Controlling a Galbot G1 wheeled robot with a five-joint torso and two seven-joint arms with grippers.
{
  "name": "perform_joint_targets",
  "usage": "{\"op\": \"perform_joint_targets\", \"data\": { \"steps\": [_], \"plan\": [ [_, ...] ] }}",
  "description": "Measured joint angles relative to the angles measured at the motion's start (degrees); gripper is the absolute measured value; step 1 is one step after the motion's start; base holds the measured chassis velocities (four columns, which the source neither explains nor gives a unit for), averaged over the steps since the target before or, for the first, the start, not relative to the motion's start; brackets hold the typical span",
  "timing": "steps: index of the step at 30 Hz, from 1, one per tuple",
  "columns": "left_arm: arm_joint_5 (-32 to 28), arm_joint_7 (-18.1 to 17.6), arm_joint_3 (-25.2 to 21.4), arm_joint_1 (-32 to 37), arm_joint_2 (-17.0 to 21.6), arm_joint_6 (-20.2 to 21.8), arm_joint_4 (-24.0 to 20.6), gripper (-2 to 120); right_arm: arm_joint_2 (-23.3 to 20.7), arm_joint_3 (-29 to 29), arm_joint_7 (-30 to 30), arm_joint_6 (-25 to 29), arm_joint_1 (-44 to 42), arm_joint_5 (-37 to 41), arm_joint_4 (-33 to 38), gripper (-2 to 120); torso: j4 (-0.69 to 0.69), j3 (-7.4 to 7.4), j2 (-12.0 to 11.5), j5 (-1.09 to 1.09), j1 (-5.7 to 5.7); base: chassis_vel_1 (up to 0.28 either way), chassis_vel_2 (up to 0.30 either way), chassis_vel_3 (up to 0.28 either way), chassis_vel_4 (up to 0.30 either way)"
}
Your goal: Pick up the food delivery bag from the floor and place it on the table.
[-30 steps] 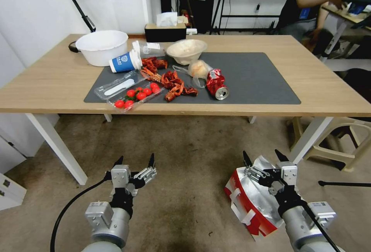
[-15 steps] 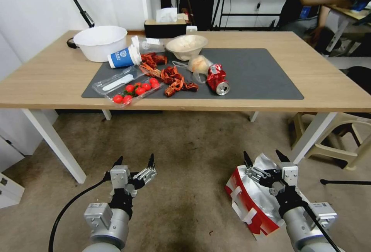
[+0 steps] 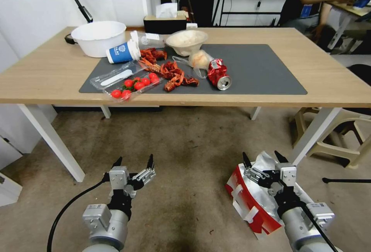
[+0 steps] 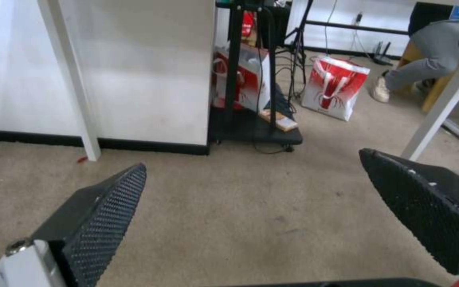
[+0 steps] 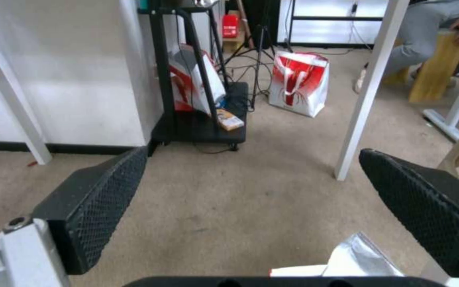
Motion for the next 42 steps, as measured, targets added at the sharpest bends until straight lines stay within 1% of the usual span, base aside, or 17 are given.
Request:
{"op": "perform_joint_targets", "data": {
  "steps": [4,9,18,25,31,42],
  "plan": [
    [-0.17,-0.02,0.02,-0.12,0.06,-0.36,0.11,100,0.03,-0.02,-0.02,-0.03,0.01,-0.17,-0.03,100,0.00,-0.74,-1.21,0.00,-0.47,0.000,0.000,0.000,0.000],
    [-0.32,-0.01,0.10,-0.32,0.17,-0.41,0.53,100,0.08,0.06,-0.04,-0.04,-0.04,-0.31,-0.04,100,0.00,-1.31,-2.10,0.00,-0.77,0.000,0.000,0.000,0.000],
    [-0.83,0.00,0.06,-0.78,0.56,-0.67,1.05,100,0.52,-0.03,-0.78,0.98,-0.38,-0.86,-0.35,100,0.00,-2.80,-4.27,0.00,-1.46,0.000,0.000,0.000,0.000],
    [-0.91,0.00,-0.05,-0.53,0.57,-0.67,0.89,100,0.60,-0.05,-0.84,1.11,-0.39,-0.92,-0.38,100,0.00,-3.69,-5.72,0.00,-2.00,0.000,0.000,0.000,0.000],
    [-0.91,-0.03,-0.09,-0.25,0.48,-0.77,0.60,100,0.80,-0.21,-1.10,1.55,-0.50,-0.95,-0.38,100,0.00,-4.83,-7.37,0.00,-2.52,0.000,0.000,0.000,0.000],
    [-0.72,-0.04,0.15,-0.04,0.22,-0.86,0.55,100,0.71,-0.12,-1.31,2.86,-0.84,-0.93,-0.44,100,0.00,-6.41,-9.59,0.00,-3.18,0.000,0.000,0.000,0.000]
  ]
}}
